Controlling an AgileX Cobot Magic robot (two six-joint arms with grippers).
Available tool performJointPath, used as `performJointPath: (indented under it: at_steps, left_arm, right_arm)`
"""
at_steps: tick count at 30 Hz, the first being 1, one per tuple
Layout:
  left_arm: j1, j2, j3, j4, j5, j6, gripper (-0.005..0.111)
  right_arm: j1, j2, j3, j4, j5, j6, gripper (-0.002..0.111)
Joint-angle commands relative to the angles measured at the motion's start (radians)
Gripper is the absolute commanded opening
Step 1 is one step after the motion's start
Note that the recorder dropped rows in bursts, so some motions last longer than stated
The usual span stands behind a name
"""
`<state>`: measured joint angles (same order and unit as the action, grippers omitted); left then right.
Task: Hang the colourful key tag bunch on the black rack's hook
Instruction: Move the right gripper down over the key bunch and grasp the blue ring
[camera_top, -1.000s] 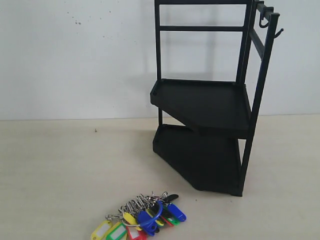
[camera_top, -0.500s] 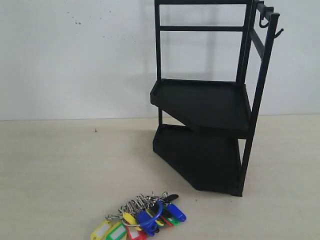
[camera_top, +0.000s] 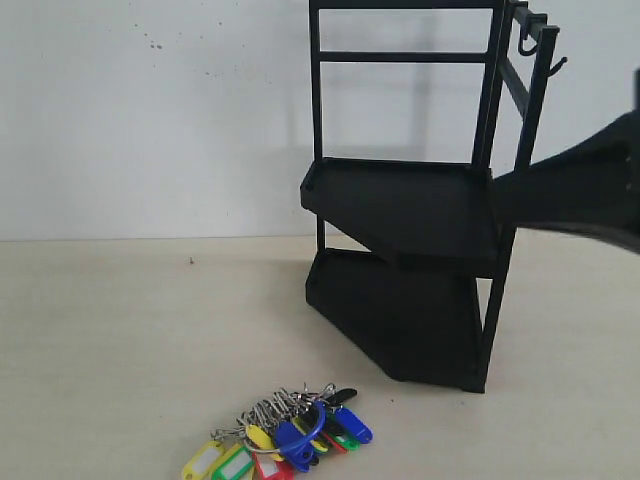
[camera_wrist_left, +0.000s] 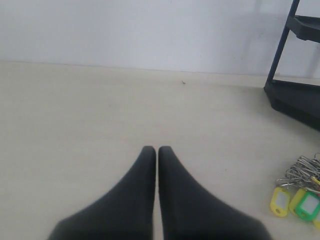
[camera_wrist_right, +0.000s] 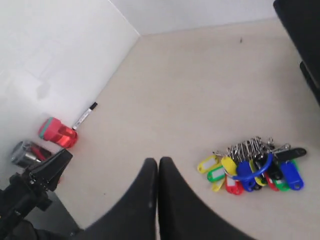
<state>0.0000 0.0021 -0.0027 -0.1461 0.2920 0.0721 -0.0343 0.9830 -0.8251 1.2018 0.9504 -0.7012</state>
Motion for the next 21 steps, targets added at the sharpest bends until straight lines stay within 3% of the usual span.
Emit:
performJointPath:
  at_steps: [1,3,4,7,9,13,21]
  left_arm:
    - [-0.001,-0.002,0.003,0.005,-0.008,0.003,0.004]
    - [-0.001,-0.002,0.003,0.005,-0.008,0.003,0.004]
    - [-0.001,-0.002,0.003,0.005,-0.008,0.003,0.004]
    - [-0.001,-0.002,0.003,0.005,-0.008,0.003,0.004]
    - [-0.001,-0.002,0.003,0.005,-0.008,0.003,0.004]
    - [-0.001,-0.002,0.003,0.005,-0.008,0.003,0.004]
    - [-0.001,-0.002,0.003,0.005,-0.008,0.003,0.004]
  right_arm:
    - [0.041,0.204,-0.001,0.031,0.067,-0.120,0.000]
    - [0.161,0.301,-0.001,0.033,0.012,-0.128,0.000]
    - [0.262,0.363,-0.001,0.033,-0.084,-0.131,0.000]
    - [0.422,0.496,-0.003,0.030,-0.365,-0.121,0.000]
    - [0.440,0.591,-0.015,0.049,-0.440,-0.059,0.008]
    - [0.440,0.772,-0.080,0.107,-0.439,-0.059,0.048]
    - [0.443,0.912,-0.139,0.196,-0.452,-0.082,0.050]
